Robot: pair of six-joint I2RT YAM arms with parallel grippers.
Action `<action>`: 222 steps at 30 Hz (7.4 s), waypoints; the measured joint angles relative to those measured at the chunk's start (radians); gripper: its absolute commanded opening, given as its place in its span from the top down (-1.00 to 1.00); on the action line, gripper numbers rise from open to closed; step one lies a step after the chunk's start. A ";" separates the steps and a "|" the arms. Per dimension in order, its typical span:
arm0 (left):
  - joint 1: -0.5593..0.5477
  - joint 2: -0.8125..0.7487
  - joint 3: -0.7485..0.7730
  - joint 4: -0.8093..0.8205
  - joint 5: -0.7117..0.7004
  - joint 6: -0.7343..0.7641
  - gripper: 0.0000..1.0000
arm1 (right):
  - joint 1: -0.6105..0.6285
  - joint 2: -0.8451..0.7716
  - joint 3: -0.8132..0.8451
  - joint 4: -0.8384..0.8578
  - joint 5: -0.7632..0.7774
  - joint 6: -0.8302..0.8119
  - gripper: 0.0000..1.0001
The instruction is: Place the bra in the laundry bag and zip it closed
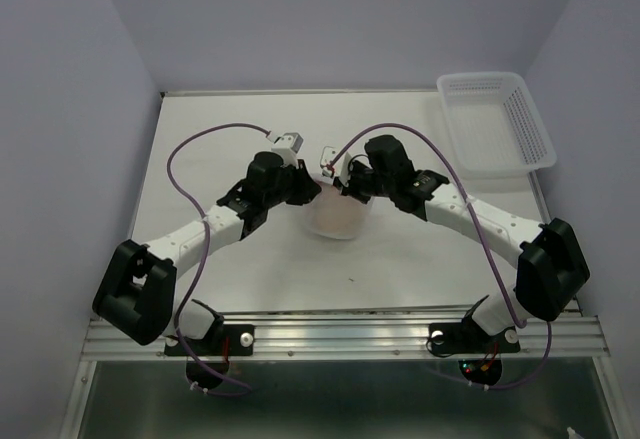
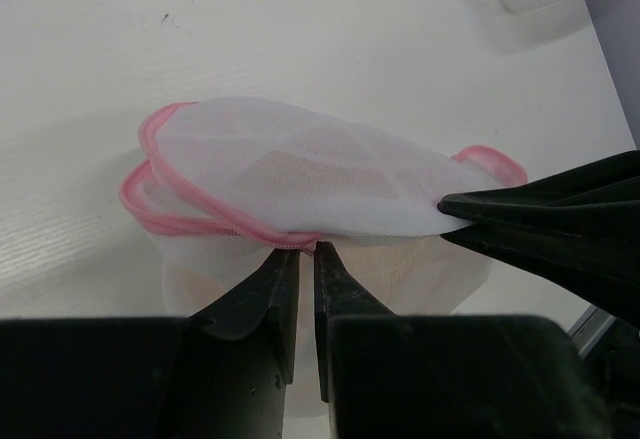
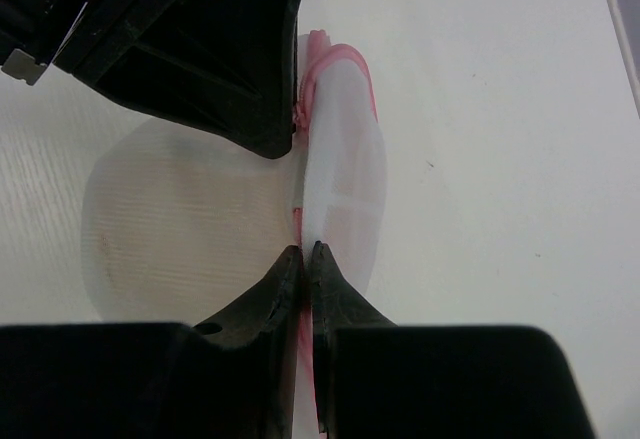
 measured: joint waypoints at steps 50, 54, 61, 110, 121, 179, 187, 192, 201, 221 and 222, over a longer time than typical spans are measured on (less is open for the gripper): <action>0.000 -0.241 -0.096 -0.072 -0.121 -0.037 1.00 | -0.026 -0.084 -0.076 0.018 0.036 0.081 -1.00; -0.025 -0.265 -0.083 -0.072 -0.119 -0.035 1.00 | -0.026 -0.084 -0.033 -0.002 0.001 0.121 -1.00; -0.040 -0.264 -0.060 -0.104 -0.139 -0.037 1.00 | -0.013 -0.058 0.060 -0.006 -0.060 0.206 -1.00; 0.109 -0.117 -0.137 -0.042 -0.362 -0.198 1.00 | 0.098 -0.289 -0.304 0.285 0.171 0.200 0.99; 0.158 -0.082 -0.138 0.051 -0.260 -0.140 1.00 | 0.091 -0.314 -0.390 0.315 0.142 0.227 0.96; 0.184 -0.346 -0.215 -0.119 -0.187 -0.183 1.00 | 0.086 0.007 0.049 -0.272 -0.031 -0.199 -0.96; 0.182 -0.376 -0.251 -0.134 -0.134 -0.183 1.00 | 0.086 0.049 0.095 -0.428 -0.022 -0.375 -0.75; 0.151 -0.376 -0.259 -0.132 -0.125 -0.196 1.00 | 0.086 0.094 0.134 -0.446 -0.053 -0.422 -0.72; 0.059 -0.374 -0.286 -0.119 -0.124 -0.245 1.00 | 0.086 0.099 0.143 -0.457 -0.099 -0.458 -0.53; 0.001 -0.266 -0.333 -0.046 -0.122 -0.315 1.00 | 0.086 0.177 0.200 -0.529 -0.207 -0.532 0.66; 0.000 -0.261 -0.333 -0.044 -0.122 -0.317 1.00 | 0.086 0.180 0.202 -0.529 -0.206 -0.528 0.72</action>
